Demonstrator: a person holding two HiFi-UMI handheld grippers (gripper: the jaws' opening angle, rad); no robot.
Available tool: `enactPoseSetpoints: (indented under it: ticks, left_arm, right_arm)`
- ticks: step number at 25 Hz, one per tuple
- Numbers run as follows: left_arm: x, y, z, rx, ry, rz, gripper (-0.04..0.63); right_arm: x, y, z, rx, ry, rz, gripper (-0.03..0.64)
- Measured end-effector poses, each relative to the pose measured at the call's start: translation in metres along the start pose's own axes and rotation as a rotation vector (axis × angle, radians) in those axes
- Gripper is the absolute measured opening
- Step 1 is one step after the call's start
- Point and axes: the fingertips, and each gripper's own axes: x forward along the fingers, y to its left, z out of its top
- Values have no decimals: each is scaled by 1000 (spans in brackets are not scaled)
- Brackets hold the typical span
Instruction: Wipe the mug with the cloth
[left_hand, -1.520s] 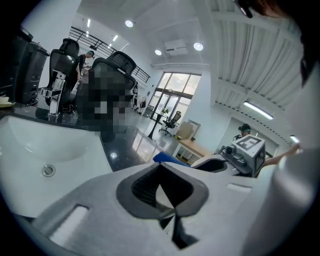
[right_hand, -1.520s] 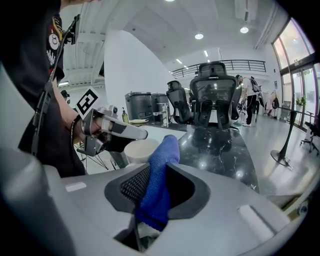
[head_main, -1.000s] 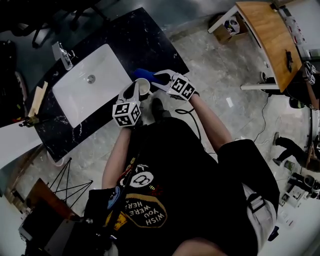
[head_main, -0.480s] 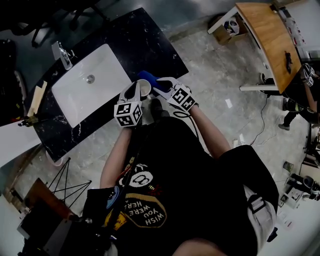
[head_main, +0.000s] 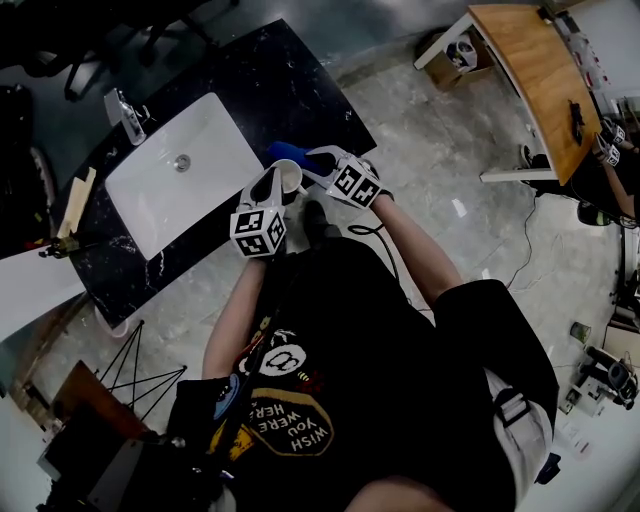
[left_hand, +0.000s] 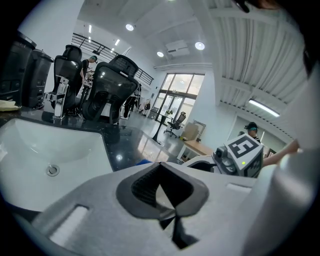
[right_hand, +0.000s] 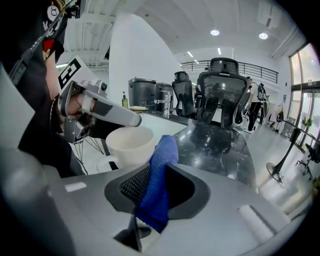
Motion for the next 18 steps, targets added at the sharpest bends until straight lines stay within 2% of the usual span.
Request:
enactPoseSetpoints:
  ticks: [9, 18]
  left_arm:
    - [0, 2, -1, -1, 0, -6, 5]
    - [-3, 4, -3, -14, 2, -24, 5]
  right_arm:
    - [-32, 7, 25, -3, -86, 5, 97]
    - [0, 2, 8, 81, -23, 111, 97]
